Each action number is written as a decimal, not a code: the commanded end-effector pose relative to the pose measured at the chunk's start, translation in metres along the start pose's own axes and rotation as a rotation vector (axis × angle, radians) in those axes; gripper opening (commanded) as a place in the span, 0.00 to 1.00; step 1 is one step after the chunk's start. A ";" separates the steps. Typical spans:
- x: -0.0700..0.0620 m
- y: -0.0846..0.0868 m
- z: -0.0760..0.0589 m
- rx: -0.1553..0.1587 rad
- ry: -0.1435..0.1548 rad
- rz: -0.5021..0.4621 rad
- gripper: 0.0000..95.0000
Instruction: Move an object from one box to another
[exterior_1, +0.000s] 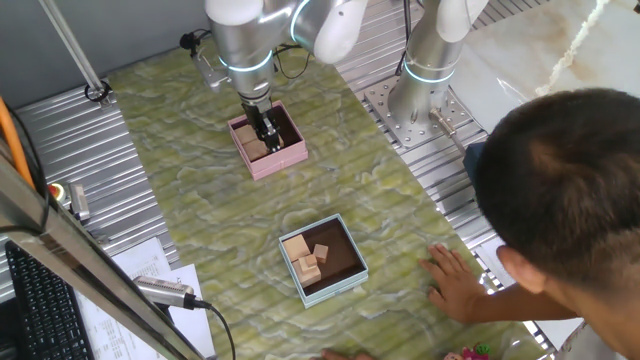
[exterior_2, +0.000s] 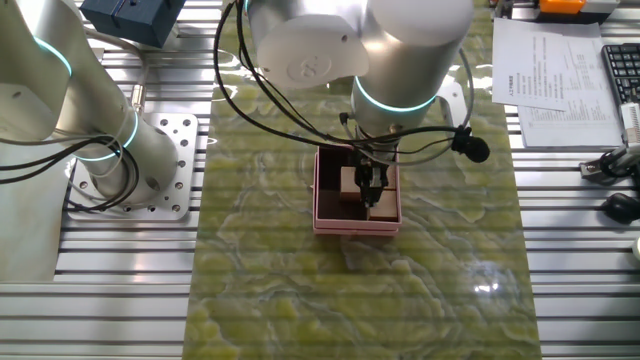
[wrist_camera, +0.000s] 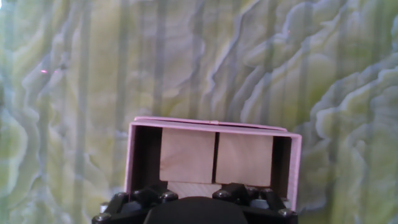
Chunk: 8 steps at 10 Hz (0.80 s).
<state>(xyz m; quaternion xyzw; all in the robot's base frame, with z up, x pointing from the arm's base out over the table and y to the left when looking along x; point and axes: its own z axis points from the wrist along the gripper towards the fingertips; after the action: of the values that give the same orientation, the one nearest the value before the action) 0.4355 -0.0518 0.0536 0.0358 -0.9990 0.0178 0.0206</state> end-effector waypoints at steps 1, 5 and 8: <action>0.000 -0.001 0.000 0.002 0.001 -0.001 0.60; 0.000 -0.001 0.001 0.002 -0.001 0.010 0.00; 0.000 -0.003 -0.007 -0.005 0.000 -0.014 0.00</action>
<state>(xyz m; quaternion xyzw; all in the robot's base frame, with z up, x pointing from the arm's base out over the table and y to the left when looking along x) 0.4361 -0.0552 0.0610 0.0423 -0.9988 0.0155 0.0214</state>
